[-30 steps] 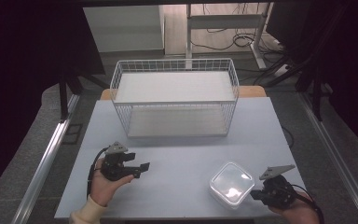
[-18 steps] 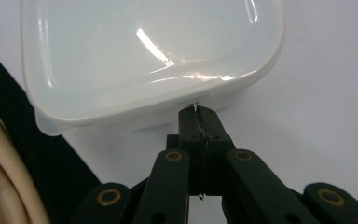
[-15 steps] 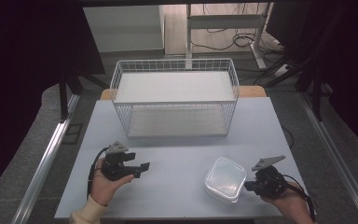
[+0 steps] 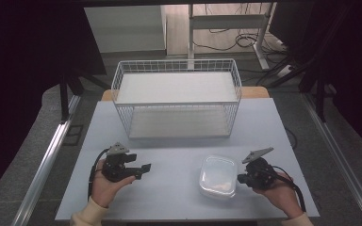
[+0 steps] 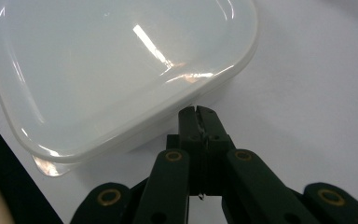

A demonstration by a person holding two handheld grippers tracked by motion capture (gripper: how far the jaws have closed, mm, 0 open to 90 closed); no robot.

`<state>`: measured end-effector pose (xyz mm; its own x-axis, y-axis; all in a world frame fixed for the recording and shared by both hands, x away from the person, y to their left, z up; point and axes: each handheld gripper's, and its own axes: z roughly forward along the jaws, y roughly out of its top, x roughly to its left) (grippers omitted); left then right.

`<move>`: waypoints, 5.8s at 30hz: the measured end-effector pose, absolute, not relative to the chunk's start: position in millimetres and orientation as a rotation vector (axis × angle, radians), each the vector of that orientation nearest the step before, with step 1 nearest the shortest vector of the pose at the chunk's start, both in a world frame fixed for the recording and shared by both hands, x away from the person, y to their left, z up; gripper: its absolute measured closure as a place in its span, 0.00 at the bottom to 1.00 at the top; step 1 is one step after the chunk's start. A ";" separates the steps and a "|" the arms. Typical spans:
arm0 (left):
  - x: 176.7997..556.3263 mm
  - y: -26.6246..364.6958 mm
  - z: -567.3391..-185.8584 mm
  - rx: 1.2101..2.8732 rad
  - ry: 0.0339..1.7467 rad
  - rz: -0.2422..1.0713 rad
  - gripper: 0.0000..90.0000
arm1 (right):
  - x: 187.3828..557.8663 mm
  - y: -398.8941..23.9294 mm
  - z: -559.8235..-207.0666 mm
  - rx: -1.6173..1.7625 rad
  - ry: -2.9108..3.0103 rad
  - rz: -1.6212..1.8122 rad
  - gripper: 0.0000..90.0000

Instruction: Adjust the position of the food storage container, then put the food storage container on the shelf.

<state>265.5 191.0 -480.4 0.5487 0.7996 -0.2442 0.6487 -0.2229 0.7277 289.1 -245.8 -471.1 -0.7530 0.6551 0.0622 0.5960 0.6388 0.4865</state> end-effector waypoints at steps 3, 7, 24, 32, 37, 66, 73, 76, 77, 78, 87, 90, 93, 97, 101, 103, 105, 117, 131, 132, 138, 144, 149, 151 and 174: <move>265.7 190.9 -480.7 1.952 1.171 0.231 0.28 | 292.2 -240.6 -469.8 1.033 2.736 0.751 1.00; 265.9 190.9 -481.1 1.951 1.176 0.230 0.28 | 297.5 -231.2 -469.7 1.012 2.744 0.755 1.00; 266.0 191.6 -481.2 1.953 1.178 0.232 0.28 | 309.1 -201.5 -470.6 0.950 2.758 0.770 1.00; 265.7 191.7 -481.0 1.951 1.178 0.232 0.28 | 312.0 -188.5 -471.0 0.922 2.757 0.783 1.00; 266.1 191.7 -481.4 1.953 1.178 0.232 0.28 | 312.2 -182.7 -471.0 0.903 2.764 0.787 1.00; 264.4 191.9 -479.0 1.943 1.174 0.240 0.28 | 306.7 -216.0 -455.1 1.053 2.619 1.068 0.62; 264.2 191.8 -478.2 1.942 1.172 0.237 0.28 | 307.1 -230.4 -454.3 1.161 2.531 1.128 0.38; 263.4 191.1 -477.5 1.938 1.169 0.241 0.28 | 306.7 -229.8 -454.4 1.167 2.519 1.132 0.34; 262.8 190.6 -476.8 1.939 1.168 0.246 0.28 | 306.5 -229.4 -454.3 1.168 2.516 1.136 0.34; 262.2 189.8 -476.0 1.939 1.164 0.248 0.28 | 306.3 -229.2 -454.1 1.171 2.515 1.142 0.34; 261.0 188.4 -474.3 1.937 1.170 0.245 0.28 | 306.1 -230.3 -453.3 1.191 2.506 1.186 0.31; 260.1 186.7 -471.6 1.937 1.161 0.243 0.28 | 305.6 -229.8 -452.3 1.208 2.509 1.234 0.31; 259.9 182.8 -469.4 1.934 1.150 0.231 0.27 | 304.0 -227.3 -449.9 1.223 2.504 1.265 0.31; 262.3 177.4 -467.5 1.906 1.172 0.170 0.27 | 301.6 -224.3 -449.1 1.229 2.510 1.277 0.31; 263.5 176.4 -462.7 1.870 1.211 0.115 0.27 | 300.2 -222.3 -448.2 1.254 2.501 1.299 0.31; 264.9 177.0 -460.4 1.845 1.225 0.086 0.27 | 300.4 -220.5 -447.0 1.256 2.502 1.305 0.31; 266.3 175.5 -458.8 1.821 1.226 0.051 0.28 | 301.8 -217.8 -444.9 1.257 2.502 1.315 0.31; 281.4 144.0 -469.8 1.789 1.206 -0.161 0.30 | 308.0 -193.2 -451.1 1.318 2.510 1.373 0.33; 280.7 129.7 -487.2 1.795 1.217 -0.238 0.31 | 303.5 -193.8 -474.5 1.451 2.547 1.429 0.38; 280.8 129.1 -488.0 1.795 1.221 -0.233 0.31 | 303.5 -193.2 -476.2 1.456 2.553 1.426 0.39; 283.8 126.1 -500.7 1.748 1.247 -0.316 0.33 | 303.6 -187.9 -486.6 1.498 2.588 1.420 0.42; 284.6 122.0 -504.0 1.759 1.258 -0.311 0.38 | 303.1 -185.3 -491.7 1.518 2.609 1.409 0.47; 281.8 114.2 -512.0 1.749 1.272 -0.342 0.51 | 300.8 -186.0 -495.0 1.554 2.601 1.436 0.56; 281.9 116.9 -512.9 1.718 1.286 -0.359 0.55 | 299.9 -189.2 -494.4 1.583 2.576 1.462 0.64; 265.6 128.3 -496.8 1.646 1.251 -0.335 0.83 | 284.8 -206.2 -488.0 1.679 2.517 1.635 0.85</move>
